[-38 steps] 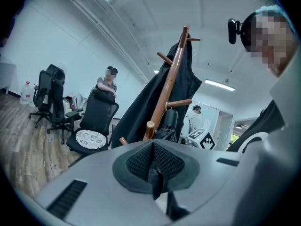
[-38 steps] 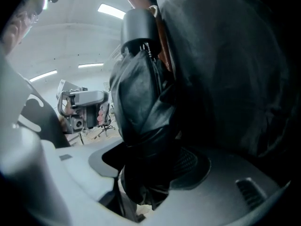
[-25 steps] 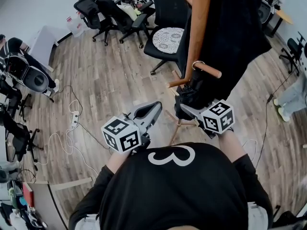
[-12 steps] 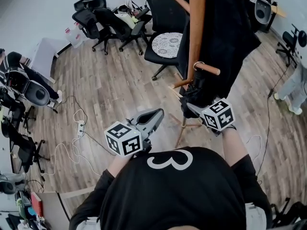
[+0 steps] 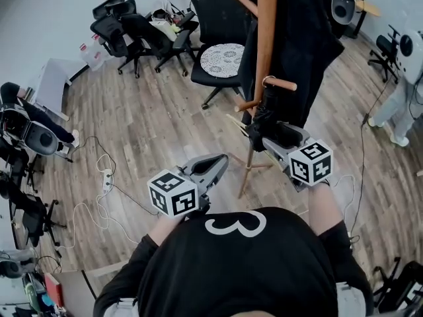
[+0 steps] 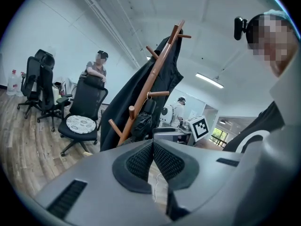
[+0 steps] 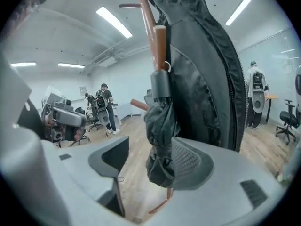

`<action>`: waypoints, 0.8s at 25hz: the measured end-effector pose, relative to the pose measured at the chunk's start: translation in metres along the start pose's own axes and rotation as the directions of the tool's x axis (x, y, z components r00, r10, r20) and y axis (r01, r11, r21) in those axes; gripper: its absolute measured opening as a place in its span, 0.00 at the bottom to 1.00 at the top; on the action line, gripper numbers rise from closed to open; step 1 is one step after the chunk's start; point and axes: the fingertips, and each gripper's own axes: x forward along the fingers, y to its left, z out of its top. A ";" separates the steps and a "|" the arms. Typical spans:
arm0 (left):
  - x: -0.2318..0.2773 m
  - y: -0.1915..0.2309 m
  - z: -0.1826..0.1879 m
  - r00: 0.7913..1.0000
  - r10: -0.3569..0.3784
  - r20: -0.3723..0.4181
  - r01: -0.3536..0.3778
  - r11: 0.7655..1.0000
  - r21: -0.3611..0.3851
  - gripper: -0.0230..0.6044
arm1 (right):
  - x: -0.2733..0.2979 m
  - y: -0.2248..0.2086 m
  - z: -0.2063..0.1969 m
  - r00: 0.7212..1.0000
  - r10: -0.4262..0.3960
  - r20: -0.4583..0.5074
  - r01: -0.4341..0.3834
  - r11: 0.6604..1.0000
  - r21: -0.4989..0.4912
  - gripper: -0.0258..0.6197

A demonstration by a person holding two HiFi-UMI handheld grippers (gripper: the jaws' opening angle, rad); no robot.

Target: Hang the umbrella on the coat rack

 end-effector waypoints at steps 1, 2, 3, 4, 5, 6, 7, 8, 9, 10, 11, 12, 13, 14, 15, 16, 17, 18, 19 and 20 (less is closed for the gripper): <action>-0.001 -0.004 -0.005 1.000 -0.009 -0.004 0.009 1.000 -0.002 0.06 | -0.008 0.007 0.001 1.000 -0.007 0.008 0.008 1.000 -0.024 0.46; -0.002 -0.008 -0.009 1.000 -0.019 -0.006 0.019 1.000 -0.004 0.06 | -0.016 0.014 0.000 1.000 -0.019 0.013 0.020 0.998 -0.054 0.46; -0.003 -0.013 -0.012 1.000 -0.030 -0.008 0.030 1.000 -0.004 0.06 | -0.025 0.022 0.000 0.999 -0.029 0.017 0.031 0.996 -0.083 0.46; -0.005 -0.018 -0.015 0.999 -0.041 -0.008 0.041 0.999 -0.002 0.06 | -0.033 0.030 -0.001 0.999 -0.030 0.022 0.032 0.994 -0.101 0.46; -0.007 -0.022 -0.017 0.999 -0.051 -0.009 0.051 0.999 0.002 0.06 | -0.041 0.041 -0.001 0.999 -0.016 0.030 0.019 0.994 -0.107 0.46; -0.010 -0.027 -0.019 0.998 -0.061 -0.008 0.061 0.998 0.006 0.06 | -0.050 0.053 -0.001 0.999 0.012 0.043 -0.008 0.995 -0.101 0.46; -0.012 -0.032 -0.021 0.998 -0.070 -0.008 0.070 0.998 0.009 0.06 | -0.059 0.065 -0.001 0.997 0.044 0.062 -0.039 0.996 -0.086 0.46; -0.015 -0.037 -0.023 0.997 -0.078 -0.007 0.078 0.997 0.011 0.06 | -0.068 0.077 -0.002 0.994 0.069 0.087 -0.064 0.996 -0.067 0.44; -0.018 -0.042 -0.026 0.996 -0.087 -0.007 0.087 0.996 0.014 0.06 | -0.078 0.087 -0.002 0.990 0.085 0.116 -0.080 0.996 -0.046 0.36; -0.020 -0.048 -0.028 0.995 -0.096 -0.006 0.096 0.995 0.018 0.06 | -0.088 0.096 -0.002 0.985 0.096 0.147 -0.093 0.995 -0.027 0.14; -0.023 -0.054 -0.030 0.994 -0.106 -0.005 0.106 0.994 0.023 0.06 | -0.097 0.106 -0.002 0.979 0.108 0.174 -0.108 0.994 -0.010 0.11; -0.026 -0.060 -0.032 0.993 -0.115 -0.003 0.115 0.993 0.028 0.06 | -0.105 0.117 -0.003 0.973 0.121 0.196 -0.123 0.992 -0.001 0.10; -0.030 -0.066 -0.035 0.992 -0.125 0.000 0.125 0.992 0.032 0.06 | -0.112 0.127 -0.005 0.969 0.129 0.211 -0.131 0.991 -0.003 0.09; -0.033 -0.072 -0.038 0.991 -0.135 0.002 0.135 0.990 0.037 0.06 | -0.118 0.136 -0.007 0.967 0.129 0.219 -0.128 0.992 -0.019 0.09; -0.036 -0.078 -0.040 0.990 -0.144 0.004 0.143 0.989 0.043 0.06 | -0.122 0.145 -0.009 0.967 0.123 0.222 -0.116 0.992 -0.045 0.08; -0.039 -0.083 -0.042 0.988 -0.152 0.004 0.152 0.987 0.052 0.06 | -0.126 0.152 -0.010 0.968 0.115 0.225 -0.102 0.992 -0.069 0.08; -0.042 -0.088 -0.042 0.987 -0.161 0.004 0.160 0.985 0.063 0.06 | -0.131 0.159 -0.010 0.966 0.114 0.231 -0.098 0.992 -0.080 0.08; -0.045 -0.092 -0.043 0.986 -0.168 0.004 0.167 0.983 0.075 0.06 | -0.134 0.166 -0.009 0.963 0.121 0.240 -0.107 0.992 -0.072 0.08; -0.048 -0.096 -0.044 0.985 -0.175 0.004 0.174 0.981 0.086 0.06 | -0.137 0.172 -0.010 0.959 0.133 0.251 -0.124 0.991 -0.050 0.08; -0.051 -0.099 -0.045 0.984 -0.181 0.004 0.179 0.979 0.095 0.06 | -0.139 0.178 -0.011 0.955 0.143 0.259 -0.142 0.990 -0.022 0.08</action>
